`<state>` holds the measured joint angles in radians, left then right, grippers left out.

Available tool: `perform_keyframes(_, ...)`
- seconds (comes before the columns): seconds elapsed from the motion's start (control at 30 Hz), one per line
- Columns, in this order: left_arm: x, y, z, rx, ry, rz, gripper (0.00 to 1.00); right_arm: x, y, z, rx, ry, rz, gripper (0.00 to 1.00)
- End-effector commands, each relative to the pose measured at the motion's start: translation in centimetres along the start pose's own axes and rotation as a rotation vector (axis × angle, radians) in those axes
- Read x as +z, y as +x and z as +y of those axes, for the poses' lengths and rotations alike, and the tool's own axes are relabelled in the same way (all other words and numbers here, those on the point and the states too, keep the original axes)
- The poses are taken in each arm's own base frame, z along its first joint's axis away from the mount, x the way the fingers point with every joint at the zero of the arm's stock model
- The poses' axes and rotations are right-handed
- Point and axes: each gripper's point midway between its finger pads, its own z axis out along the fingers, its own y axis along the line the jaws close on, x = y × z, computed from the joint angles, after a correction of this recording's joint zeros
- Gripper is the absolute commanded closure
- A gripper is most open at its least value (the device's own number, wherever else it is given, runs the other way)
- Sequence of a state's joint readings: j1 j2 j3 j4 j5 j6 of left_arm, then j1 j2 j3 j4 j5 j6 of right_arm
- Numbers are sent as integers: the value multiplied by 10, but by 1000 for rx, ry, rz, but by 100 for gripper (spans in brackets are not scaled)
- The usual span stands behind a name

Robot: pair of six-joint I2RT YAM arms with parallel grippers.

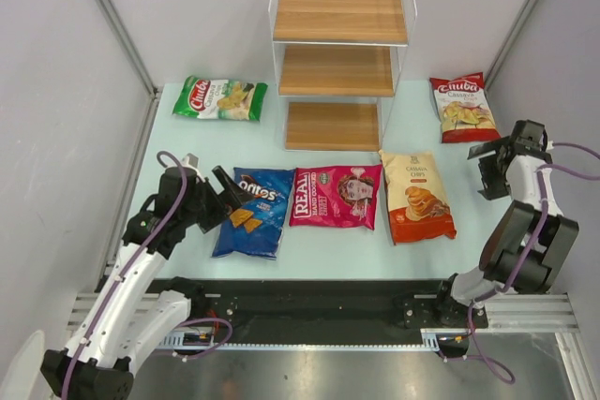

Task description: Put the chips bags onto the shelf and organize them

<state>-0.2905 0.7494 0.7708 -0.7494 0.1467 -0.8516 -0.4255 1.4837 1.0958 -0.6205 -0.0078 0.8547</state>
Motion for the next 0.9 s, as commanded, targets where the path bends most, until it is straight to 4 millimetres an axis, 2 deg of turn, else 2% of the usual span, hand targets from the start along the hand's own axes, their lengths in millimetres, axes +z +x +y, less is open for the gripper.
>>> perform_keyframes(0.0,-3,7,-2,-24,27,17,0,17,-28,58,49,-175,-26,0)
perform_keyframes(0.07,-4,10,2,-29,18,20,0,26,-36,78,62,-250,-42,0)
perform_keyframes(0.13,-8,11,6,-34,7,12,0,39,-32,88,90,-283,-15,0)
perform_keyframes(0.17,-9,11,7,-34,2,8,0,43,-36,98,93,-323,-30,0)
perform_keyframes(0.33,-17,6,11,-15,-32,-13,0,91,-19,107,210,-347,56,0)
perform_keyframes(0.37,-18,4,13,-11,-48,-19,0,94,-20,120,213,-407,36,0)
perform_keyframes(0.5,-21,2,16,7,-85,-17,0,113,-13,140,260,-448,37,0)
perform_keyframes(0.57,-22,4,19,8,-93,-10,0,126,-7,144,281,-443,47,0)
perform_keyframes(0.77,-27,5,25,6,-116,-22,0,145,-14,157,399,-491,17,0)
perform_keyframes(0.8,-28,5,26,6,-120,-21,0,154,-13,153,410,-472,12,0)
perform_keyframes(0.87,-29,7,28,5,-128,-16,0,159,-15,152,429,-455,4,0)
